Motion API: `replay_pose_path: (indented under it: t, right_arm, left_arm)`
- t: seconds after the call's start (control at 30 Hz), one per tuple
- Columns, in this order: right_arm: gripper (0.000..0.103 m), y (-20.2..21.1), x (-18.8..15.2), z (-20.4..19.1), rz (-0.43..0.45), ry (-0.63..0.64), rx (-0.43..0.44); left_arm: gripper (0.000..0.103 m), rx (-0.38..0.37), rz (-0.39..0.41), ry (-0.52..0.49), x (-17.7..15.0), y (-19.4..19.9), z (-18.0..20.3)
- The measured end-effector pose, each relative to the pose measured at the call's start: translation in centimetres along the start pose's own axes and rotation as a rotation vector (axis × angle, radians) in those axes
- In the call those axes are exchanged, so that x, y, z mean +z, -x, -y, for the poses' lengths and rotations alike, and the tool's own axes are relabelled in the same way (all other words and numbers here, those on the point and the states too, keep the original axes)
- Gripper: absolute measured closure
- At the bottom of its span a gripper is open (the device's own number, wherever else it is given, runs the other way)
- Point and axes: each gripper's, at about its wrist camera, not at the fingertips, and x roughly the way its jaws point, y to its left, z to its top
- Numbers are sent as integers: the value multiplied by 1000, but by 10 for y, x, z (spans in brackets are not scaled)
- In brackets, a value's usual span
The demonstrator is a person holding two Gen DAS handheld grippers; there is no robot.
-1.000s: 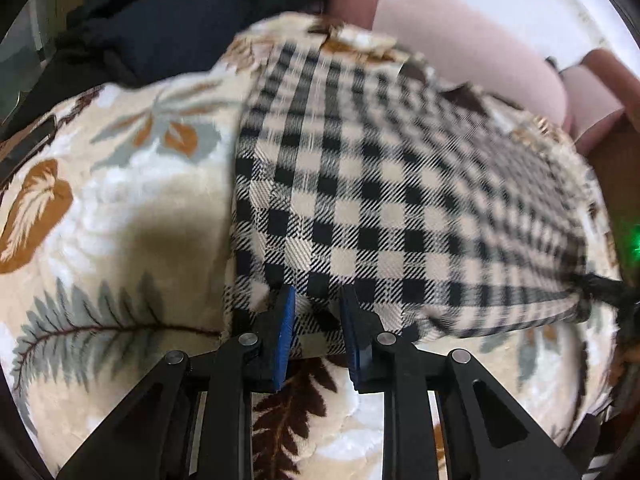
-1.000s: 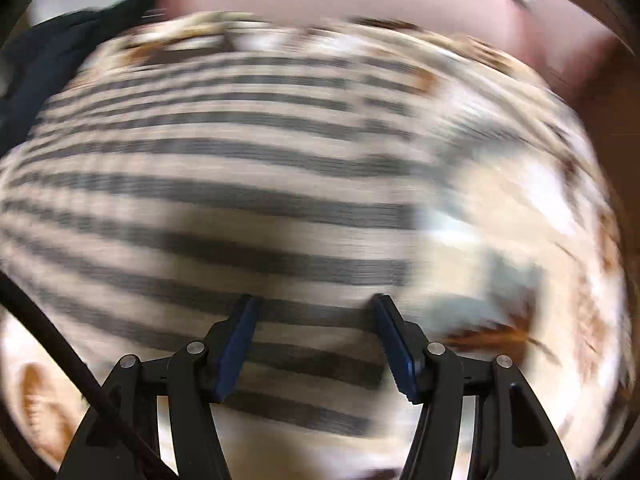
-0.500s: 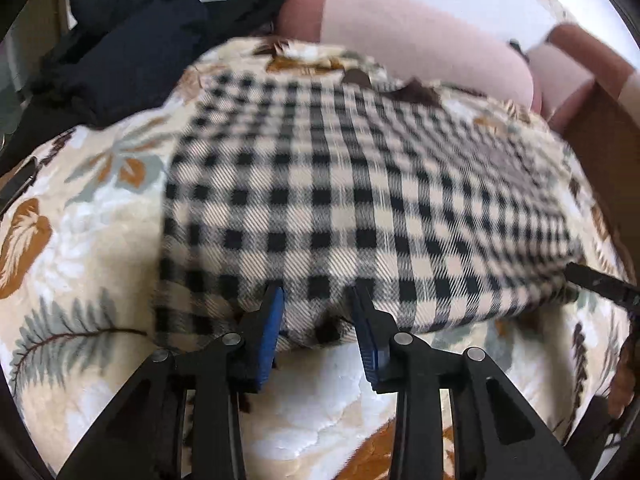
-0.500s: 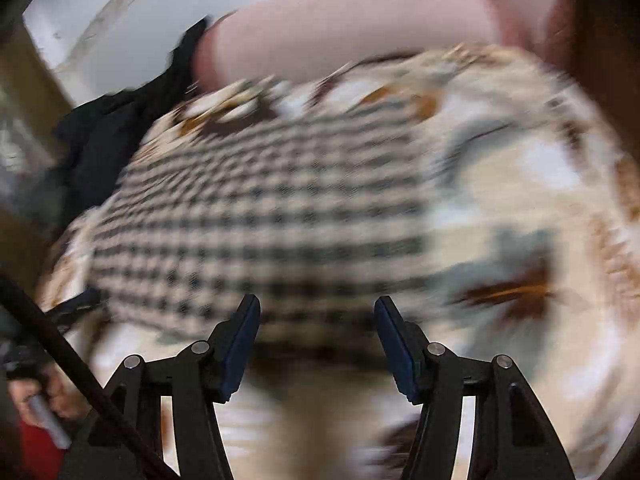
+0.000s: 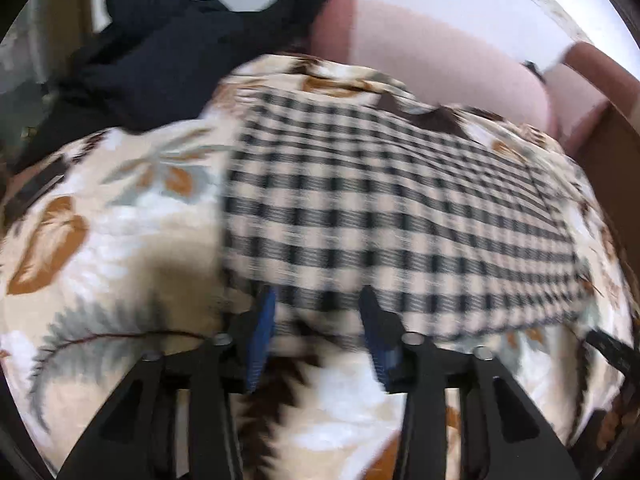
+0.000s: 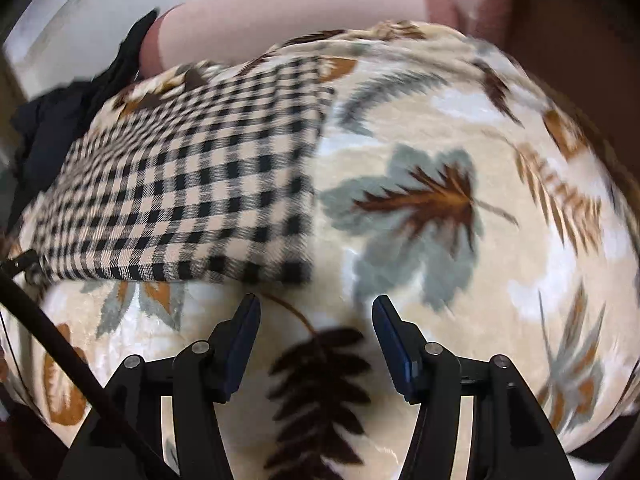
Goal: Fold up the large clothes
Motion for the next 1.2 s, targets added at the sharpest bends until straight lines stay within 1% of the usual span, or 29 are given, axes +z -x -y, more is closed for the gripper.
replay_pose_path:
  t: [0.07,0.17,0.23,0.27,0.3,0.37,0.47,0.5,0.53,0.57,0.6,0.67,0.77,0.83,0.9,0.93,0.97,1.03,1.07,1.13,1.2]
  right_arm:
    - [40,-3,-1,16,-2,-34,19]
    - [40,1,-11,23,9,-57,25]
    - [40,3,-11,23,14,-62,29]
    - [40,3,-4,21,29,-73,51]
    - [40,3,-4,21,29,-73,51]
    - [40,8,-1,15,44,-67,67]
    - [40,7,4,-5,51,-39,92]
    - [40,6,5,-21,46,-7,119]
    - [40,6,5,-21,46,-7,119]
    - [40,6,5,-46,40,45,157]
    - [40,6,5,-46,40,45,157]
    - [40,4,5,-72,34,89,193]
    - [39,-6,4,-118,-12,166,282]
    - [39,-13,3,-150,-51,217,349]
    - [39,-22,1,-191,-81,302,388]
    - [40,-25,-4,-230,-80,401,395]
    - [40,-25,-4,-230,-80,401,395]
    - [40,-25,-12,-268,-43,514,375]
    - [40,-25,-17,-286,-15,571,352]
    - [40,-30,-25,-308,14,650,312]
    - [40,-35,-32,-326,37,718,270]
  left_arm:
    - [57,43,-13,38,0,-5,-14]
    - [57,89,-31,94,-1,-12,-34]
    - [57,112,-42,141,-1,-13,-48]
    - [57,112,-48,167,-2,-13,-56]
    - [56,102,-53,192,-1,-14,-63]
    - [54,68,-62,234,-2,-13,-74]
    - [54,45,-69,263,-1,-14,-83]
    - [54,42,-70,272,0,-14,-87]
    - [54,51,-67,275,0,-13,-88]
    - [54,74,-61,275,0,-11,-91]
    - [54,100,-53,274,1,-10,-94]
    - [54,124,-33,292,3,-5,-104]
    - [54,102,-35,354,5,-2,-122]
    - [54,103,-33,373,6,-2,-129]
    - [54,100,-32,372,9,-1,-133]
    - [54,95,-35,367,10,-1,-133]
    - [54,84,-38,363,12,-3,-133]
    - [53,50,-52,355,17,-10,-131]
    - [53,19,-62,341,22,-16,-129]
    - [53,-40,-74,294,34,-28,-123]
    - [53,-102,-56,273,47,-37,-122]
